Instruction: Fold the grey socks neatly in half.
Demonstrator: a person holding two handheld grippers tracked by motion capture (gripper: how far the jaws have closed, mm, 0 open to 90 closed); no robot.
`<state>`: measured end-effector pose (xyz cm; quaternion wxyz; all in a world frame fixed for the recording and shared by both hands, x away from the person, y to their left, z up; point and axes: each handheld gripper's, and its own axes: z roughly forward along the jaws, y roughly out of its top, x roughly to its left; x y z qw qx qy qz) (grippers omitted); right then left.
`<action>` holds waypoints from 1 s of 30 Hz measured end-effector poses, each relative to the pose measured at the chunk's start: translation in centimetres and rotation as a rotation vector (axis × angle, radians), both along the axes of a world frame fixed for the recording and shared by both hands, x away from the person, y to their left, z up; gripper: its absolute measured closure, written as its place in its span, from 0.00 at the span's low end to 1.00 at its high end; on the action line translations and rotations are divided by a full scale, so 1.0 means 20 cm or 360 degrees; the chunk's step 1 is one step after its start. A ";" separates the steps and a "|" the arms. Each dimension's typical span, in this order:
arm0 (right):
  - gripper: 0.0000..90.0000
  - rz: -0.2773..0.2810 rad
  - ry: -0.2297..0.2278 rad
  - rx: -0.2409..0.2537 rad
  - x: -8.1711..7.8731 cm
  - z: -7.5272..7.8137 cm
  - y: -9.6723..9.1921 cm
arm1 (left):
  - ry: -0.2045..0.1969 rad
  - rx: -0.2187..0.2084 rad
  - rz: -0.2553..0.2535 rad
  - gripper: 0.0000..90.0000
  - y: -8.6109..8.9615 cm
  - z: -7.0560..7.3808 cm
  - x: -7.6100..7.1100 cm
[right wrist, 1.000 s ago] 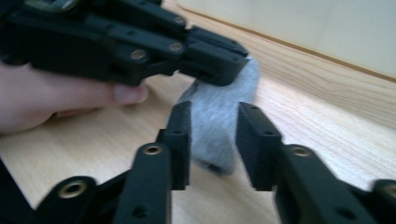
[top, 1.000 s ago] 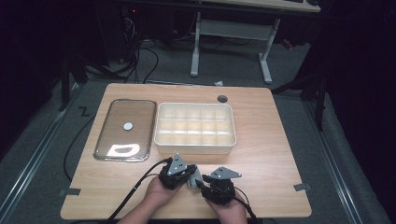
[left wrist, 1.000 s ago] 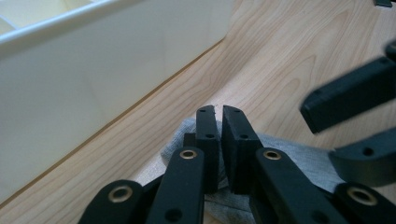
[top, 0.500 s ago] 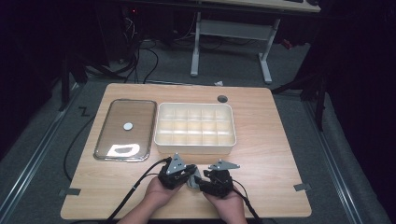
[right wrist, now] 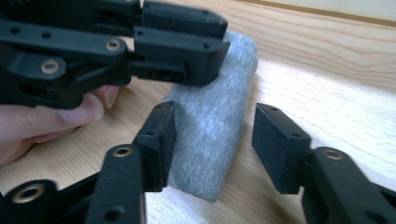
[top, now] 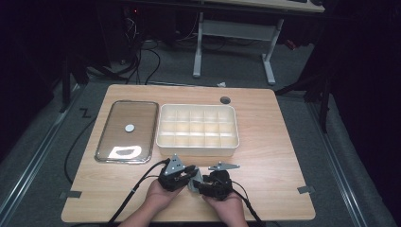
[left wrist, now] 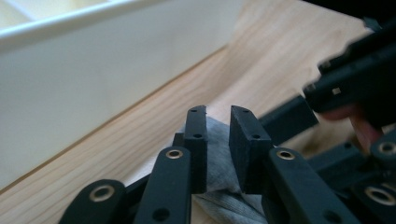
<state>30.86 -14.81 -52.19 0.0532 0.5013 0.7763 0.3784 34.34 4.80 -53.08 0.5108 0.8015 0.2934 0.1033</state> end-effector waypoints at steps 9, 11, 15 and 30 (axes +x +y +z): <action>0.60 0.0024 0.0025 -0.0002 0.01 0.00 0.01 | 0.0026 -0.0064 0.0179 0.68 0.10 0.04 -0.01; 0.60 0.0031 0.0027 0.0012 0.01 0.00 0.00 | -0.0057 0.0053 0.0201 0.63 0.13 0.06 -0.05; 0.60 0.0046 0.0038 0.0022 0.02 0.00 0.00 | -0.0065 0.0201 0.0235 0.52 0.26 0.10 -0.11; 0.64 0.0135 0.0072 0.0002 0.05 0.00 0.06 | -0.0090 0.0221 0.0341 0.52 0.47 0.02 -0.20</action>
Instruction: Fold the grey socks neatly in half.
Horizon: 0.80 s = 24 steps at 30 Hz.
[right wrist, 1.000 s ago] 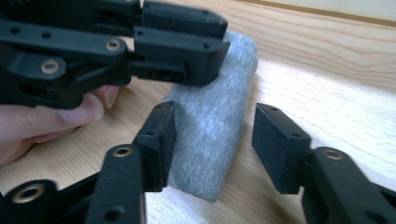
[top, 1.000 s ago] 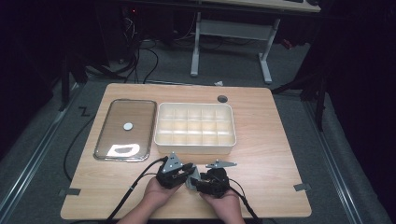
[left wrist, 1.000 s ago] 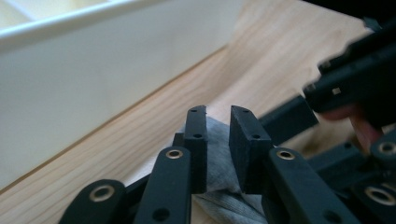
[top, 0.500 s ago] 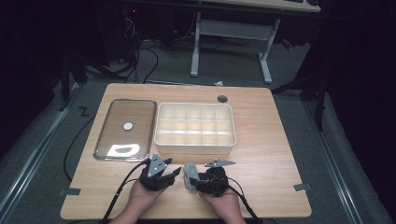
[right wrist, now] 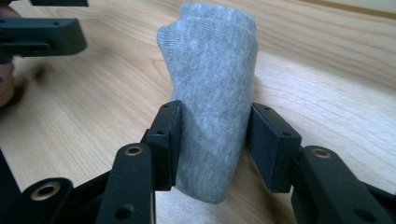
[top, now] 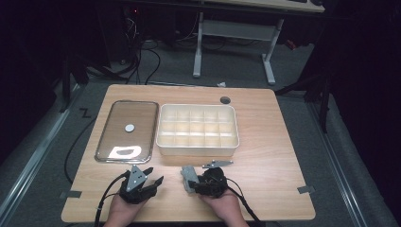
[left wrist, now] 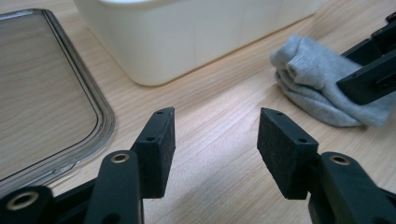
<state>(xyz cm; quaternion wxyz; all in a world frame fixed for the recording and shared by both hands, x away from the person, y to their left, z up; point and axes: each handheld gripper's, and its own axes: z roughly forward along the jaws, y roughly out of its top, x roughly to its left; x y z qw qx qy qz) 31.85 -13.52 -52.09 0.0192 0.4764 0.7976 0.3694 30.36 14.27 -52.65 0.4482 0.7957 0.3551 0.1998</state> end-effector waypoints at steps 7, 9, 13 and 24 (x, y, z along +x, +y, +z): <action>0.73 0.0063 -0.0002 -0.0004 0.00 0.01 0.03 | 0.0013 -0.0001 -0.0014 0.52 -0.01 -0.01 0.00; 0.74 0.0081 -0.0018 -0.0012 -0.01 0.01 0.03 | 0.0014 -0.0003 -0.0020 0.51 -0.01 -0.01 0.00; 0.74 0.0099 -0.0019 -0.0019 -0.01 0.01 0.03 | 0.0060 -0.0038 -0.0034 0.54 0.00 -0.01 0.02; 0.76 0.0148 -0.0056 -0.0175 -0.02 0.06 0.06 | 0.0009 -0.0033 -0.0053 0.53 0.00 -0.01 0.01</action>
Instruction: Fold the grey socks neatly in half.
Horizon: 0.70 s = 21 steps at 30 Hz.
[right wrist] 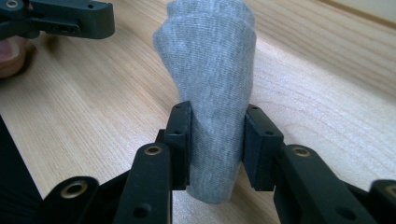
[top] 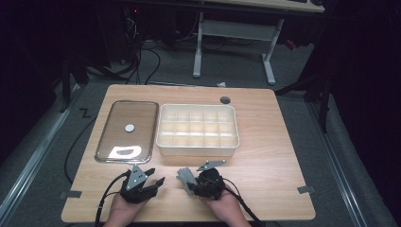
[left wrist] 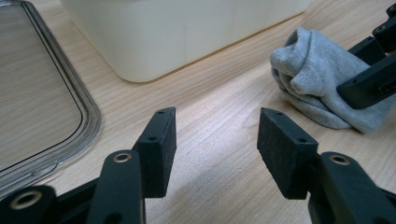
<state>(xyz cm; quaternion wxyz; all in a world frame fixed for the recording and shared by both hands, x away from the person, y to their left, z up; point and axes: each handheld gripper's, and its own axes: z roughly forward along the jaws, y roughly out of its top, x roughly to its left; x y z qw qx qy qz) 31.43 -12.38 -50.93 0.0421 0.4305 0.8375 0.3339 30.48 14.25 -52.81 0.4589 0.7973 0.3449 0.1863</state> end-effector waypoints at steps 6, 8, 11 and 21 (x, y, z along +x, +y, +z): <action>0.77 -0.0013 -0.0012 -0.0050 0.01 0.03 0.02 | -0.0010 0.0006 -0.0003 0.52 0.00 0.00 0.00; 0.77 0.0000 -0.0024 -0.0051 0.01 0.05 0.01 | -0.0012 0.0005 0.0000 0.52 0.00 0.00 0.00; 0.77 0.0018 -0.0054 -0.0063 0.02 0.06 0.00 | -0.0010 -0.0005 0.0000 0.51 0.01 0.00 0.00; 0.77 -0.0051 -0.0073 -0.0126 0.03 0.15 -0.13 | 0.0026 -0.0055 -0.0044 0.52 0.02 0.01 0.01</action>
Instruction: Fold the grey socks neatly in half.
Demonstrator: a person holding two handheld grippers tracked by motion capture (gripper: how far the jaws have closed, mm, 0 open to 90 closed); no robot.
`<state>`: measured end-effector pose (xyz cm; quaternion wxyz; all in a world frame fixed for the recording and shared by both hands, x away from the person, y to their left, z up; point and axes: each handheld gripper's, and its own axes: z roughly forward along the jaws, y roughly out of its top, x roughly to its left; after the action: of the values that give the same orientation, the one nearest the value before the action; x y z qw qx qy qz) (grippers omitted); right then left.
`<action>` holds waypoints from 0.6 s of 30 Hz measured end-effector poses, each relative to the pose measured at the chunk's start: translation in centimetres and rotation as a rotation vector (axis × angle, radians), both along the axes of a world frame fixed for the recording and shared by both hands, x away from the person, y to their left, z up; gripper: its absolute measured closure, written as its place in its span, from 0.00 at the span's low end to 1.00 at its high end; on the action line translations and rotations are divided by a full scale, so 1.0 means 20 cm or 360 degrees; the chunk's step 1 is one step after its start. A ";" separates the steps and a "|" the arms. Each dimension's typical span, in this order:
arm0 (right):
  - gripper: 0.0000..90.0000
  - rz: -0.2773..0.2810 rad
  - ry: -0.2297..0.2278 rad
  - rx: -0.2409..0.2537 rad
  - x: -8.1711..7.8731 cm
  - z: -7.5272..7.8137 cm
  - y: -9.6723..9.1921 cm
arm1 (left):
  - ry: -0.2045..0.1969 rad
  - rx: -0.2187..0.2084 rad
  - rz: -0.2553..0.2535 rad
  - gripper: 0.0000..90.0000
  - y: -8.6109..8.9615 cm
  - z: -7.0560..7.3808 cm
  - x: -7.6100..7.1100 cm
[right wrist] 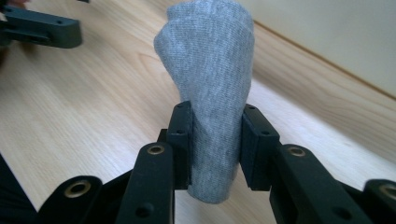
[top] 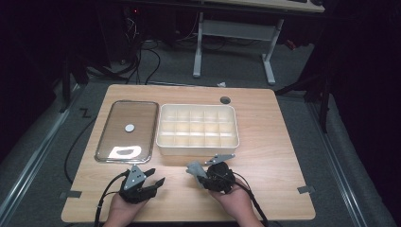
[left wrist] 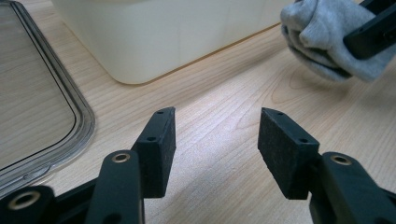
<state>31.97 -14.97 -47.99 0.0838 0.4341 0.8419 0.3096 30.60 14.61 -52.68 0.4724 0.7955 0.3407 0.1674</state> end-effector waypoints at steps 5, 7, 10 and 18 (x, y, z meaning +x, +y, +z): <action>0.77 -0.0038 -0.0007 -0.0006 0.01 0.03 -0.08 | -0.0004 0.0006 -0.0015 0.52 0.00 0.00 0.00; 0.77 -0.0057 -0.0006 -0.0012 0.01 0.05 -0.11 | -0.0001 0.0005 -0.0020 0.52 -0.01 0.00 -0.01; 0.77 -0.0075 -0.0006 -0.0024 0.01 0.08 -0.16 | -0.0002 0.0002 -0.0025 0.50 0.00 0.00 0.00; 0.77 -0.0115 -0.0033 -0.0058 0.02 0.17 -0.25 | -0.0005 -0.0036 -0.0030 0.45 0.00 0.01 -0.01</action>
<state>32.44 -20.00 -44.68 0.1116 0.4594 0.8302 0.2955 30.48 14.65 -52.57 0.4833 0.7930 0.3344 0.1605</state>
